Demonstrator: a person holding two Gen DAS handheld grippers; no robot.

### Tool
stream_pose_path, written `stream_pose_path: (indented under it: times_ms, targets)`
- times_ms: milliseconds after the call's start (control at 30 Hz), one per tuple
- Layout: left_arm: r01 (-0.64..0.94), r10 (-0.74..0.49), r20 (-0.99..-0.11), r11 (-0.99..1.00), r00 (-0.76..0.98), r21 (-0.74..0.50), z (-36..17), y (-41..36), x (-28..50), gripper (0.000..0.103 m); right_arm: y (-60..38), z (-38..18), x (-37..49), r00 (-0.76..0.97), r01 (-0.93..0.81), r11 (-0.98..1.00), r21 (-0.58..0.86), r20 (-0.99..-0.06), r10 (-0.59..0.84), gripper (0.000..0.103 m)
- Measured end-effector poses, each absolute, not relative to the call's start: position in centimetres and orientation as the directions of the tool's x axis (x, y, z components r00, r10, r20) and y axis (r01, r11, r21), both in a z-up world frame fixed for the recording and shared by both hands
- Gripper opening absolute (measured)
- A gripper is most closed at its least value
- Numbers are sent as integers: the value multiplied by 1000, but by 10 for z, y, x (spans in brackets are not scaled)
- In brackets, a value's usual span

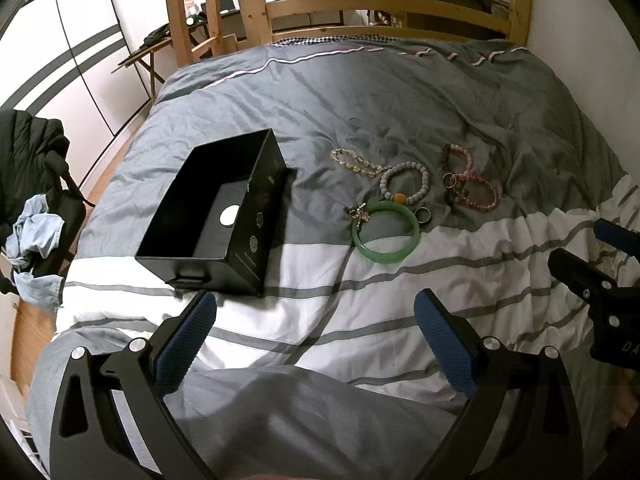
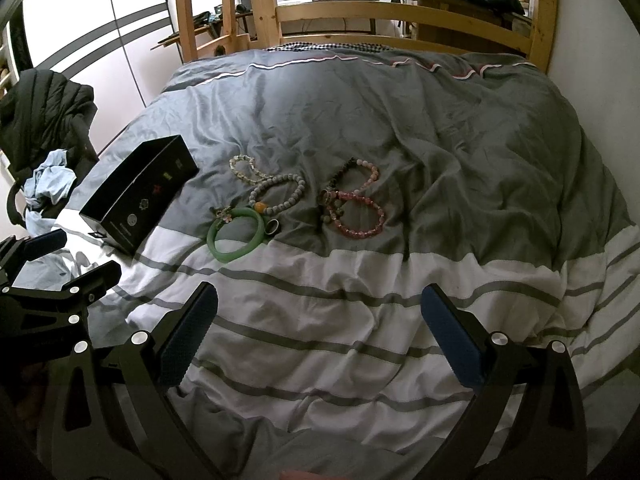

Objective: Organize jewelry

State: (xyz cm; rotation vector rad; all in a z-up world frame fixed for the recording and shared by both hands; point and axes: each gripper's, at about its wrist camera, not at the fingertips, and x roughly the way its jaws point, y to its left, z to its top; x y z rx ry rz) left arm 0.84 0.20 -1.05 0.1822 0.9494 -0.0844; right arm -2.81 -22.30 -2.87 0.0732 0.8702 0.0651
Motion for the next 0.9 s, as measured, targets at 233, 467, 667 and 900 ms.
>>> stream_pose_path:
  times_ms: [233, 467, 667, 900]
  targets:
    - [151, 11, -814, 981, 581, 121, -11, 2, 8, 97, -223, -29, -28, 642, -28, 996, 90, -762, 87, 100]
    - [166, 39, -812, 972, 582, 165, -15, -5, 8, 97, -224, -30, -28, 642, -26, 996, 90, -762, 85, 100]
    - [174, 66, -801, 962, 595, 209, -16, -15, 11, 97, -224, -31, -28, 639, -23, 995, 97, -764, 90, 100]
    - [235, 84, -812, 935, 578, 264, -27, -41, 21, 97, -229, -36, -21, 633, -16, 994, 104, -769, 90, 100]
